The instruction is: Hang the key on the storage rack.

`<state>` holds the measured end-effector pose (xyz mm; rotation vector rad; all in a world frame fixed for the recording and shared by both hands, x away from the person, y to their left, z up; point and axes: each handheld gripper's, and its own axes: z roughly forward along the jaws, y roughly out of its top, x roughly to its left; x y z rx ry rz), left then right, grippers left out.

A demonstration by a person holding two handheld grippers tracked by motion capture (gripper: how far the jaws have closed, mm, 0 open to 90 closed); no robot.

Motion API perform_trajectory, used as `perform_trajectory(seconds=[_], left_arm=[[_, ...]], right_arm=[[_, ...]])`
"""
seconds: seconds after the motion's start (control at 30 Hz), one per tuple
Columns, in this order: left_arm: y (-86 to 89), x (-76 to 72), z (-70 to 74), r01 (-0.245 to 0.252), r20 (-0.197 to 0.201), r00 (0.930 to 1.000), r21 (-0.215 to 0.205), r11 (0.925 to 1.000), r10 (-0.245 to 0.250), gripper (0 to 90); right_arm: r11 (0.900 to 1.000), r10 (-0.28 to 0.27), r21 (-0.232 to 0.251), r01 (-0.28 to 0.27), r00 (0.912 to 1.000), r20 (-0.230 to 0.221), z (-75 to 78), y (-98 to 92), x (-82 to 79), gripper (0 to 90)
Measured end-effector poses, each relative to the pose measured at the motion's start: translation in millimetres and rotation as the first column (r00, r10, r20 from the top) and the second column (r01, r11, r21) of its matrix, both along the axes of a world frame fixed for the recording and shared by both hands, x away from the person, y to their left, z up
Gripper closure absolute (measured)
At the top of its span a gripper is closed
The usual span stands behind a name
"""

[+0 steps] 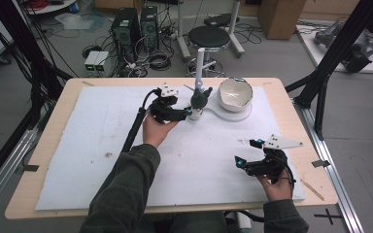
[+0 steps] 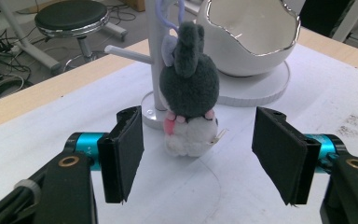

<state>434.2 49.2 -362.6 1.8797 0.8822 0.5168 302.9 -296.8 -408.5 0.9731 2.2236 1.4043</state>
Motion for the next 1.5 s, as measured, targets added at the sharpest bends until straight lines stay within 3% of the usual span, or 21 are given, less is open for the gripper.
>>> perform_trajectory(seconds=[0.9,1.5], left_arm=[[19.4,-30.2,5.2,0.028,0.023,0.9994,-0.023,0.9993,-0.027,33.9],[43.6,-49.9,7.2,0.036,0.025,0.9991,-0.040,0.9986,-0.035,32.2]], right_arm=[[1.000,0.005,-0.009,-0.005,1.0000,0.004,-0.5,1.4,-0.3,8.8],[1.000,0.003,-0.020,-0.003,1.0000,0.000,-0.8,5.3,0.0,8.8]])
